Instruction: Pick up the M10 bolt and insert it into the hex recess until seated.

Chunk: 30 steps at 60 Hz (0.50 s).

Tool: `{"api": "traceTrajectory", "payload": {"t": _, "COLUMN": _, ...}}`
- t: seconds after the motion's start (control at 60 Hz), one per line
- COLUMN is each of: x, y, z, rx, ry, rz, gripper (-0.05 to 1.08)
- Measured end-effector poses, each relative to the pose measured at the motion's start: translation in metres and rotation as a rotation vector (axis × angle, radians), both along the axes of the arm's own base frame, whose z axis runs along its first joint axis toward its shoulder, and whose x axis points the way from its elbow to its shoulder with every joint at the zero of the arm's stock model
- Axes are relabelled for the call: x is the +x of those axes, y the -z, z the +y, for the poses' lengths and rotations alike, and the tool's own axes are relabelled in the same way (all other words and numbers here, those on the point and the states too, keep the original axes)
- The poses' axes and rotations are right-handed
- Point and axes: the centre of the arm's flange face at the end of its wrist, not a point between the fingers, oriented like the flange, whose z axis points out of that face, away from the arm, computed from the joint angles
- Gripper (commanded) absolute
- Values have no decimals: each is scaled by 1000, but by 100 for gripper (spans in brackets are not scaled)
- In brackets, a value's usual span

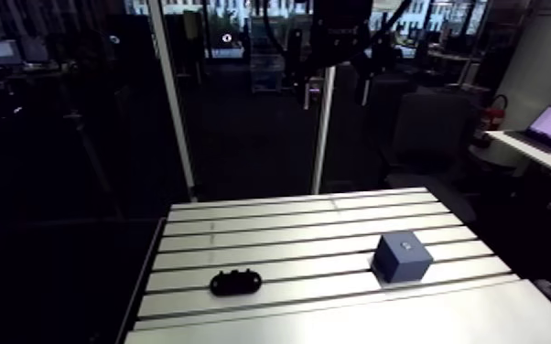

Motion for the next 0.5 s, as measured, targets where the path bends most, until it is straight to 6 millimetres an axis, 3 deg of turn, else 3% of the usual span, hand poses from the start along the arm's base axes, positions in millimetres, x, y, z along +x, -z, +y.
{"api": "traceTrajectory", "payload": {"t": 0.5, "x": -4, "y": 10, "z": -16, "rx": -3, "ry": -29, "rz": -16, "gripper": 2}}
